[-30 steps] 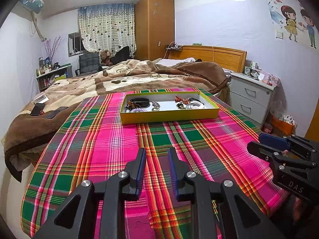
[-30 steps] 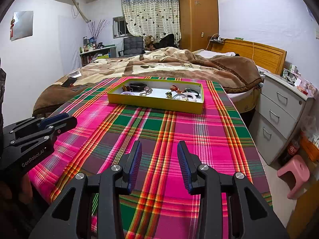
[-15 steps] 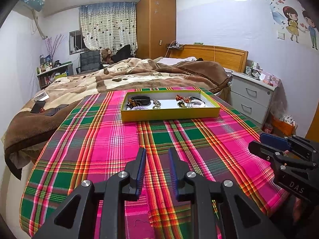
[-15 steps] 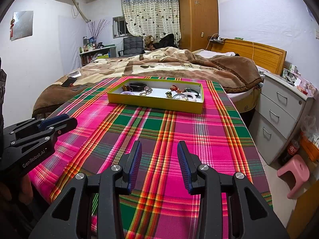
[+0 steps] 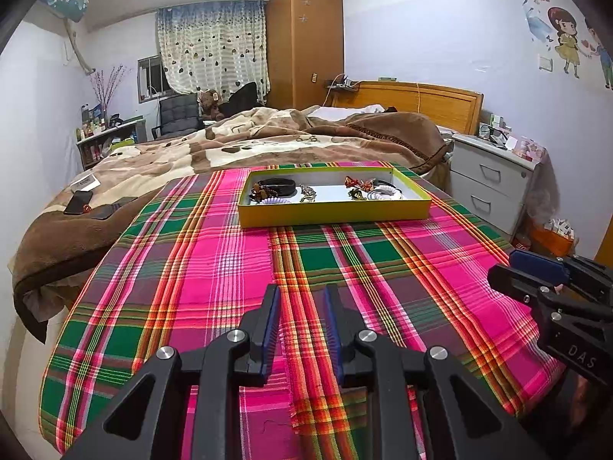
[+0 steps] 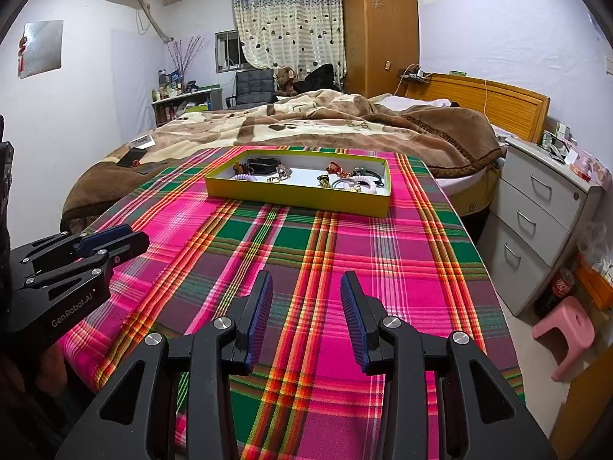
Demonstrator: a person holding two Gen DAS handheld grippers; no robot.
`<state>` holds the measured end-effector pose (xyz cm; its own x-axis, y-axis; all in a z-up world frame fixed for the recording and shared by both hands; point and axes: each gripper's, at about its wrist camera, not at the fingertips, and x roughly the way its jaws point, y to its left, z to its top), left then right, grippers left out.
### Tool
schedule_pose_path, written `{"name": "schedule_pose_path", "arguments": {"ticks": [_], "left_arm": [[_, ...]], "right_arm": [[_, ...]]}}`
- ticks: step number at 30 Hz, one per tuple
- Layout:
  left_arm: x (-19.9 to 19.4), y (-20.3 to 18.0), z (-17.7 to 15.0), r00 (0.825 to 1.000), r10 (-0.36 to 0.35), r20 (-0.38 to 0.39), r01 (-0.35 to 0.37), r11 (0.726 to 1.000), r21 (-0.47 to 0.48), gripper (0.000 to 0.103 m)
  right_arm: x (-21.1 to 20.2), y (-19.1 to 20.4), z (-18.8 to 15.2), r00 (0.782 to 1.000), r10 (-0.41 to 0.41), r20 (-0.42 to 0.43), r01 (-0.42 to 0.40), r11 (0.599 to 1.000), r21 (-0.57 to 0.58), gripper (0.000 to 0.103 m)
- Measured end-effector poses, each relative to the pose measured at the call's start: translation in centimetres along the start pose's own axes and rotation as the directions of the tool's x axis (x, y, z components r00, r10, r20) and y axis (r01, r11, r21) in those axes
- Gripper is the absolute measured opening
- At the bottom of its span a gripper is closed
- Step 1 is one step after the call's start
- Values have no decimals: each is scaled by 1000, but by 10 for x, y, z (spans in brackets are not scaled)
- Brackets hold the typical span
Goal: Organize jewelry
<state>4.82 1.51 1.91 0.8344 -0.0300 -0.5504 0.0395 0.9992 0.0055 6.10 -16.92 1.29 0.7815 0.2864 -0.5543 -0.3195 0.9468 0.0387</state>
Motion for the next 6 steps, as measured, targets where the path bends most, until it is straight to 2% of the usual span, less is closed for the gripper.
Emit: {"name": "schedule_pose_path", "arguments": {"ticks": [6], "left_arm": [[-1,0,0,1000,-1,3,1,1000,3,22]], "right_arm": [[0,0,0,1000,0,1,0,1000,1,38]]}}
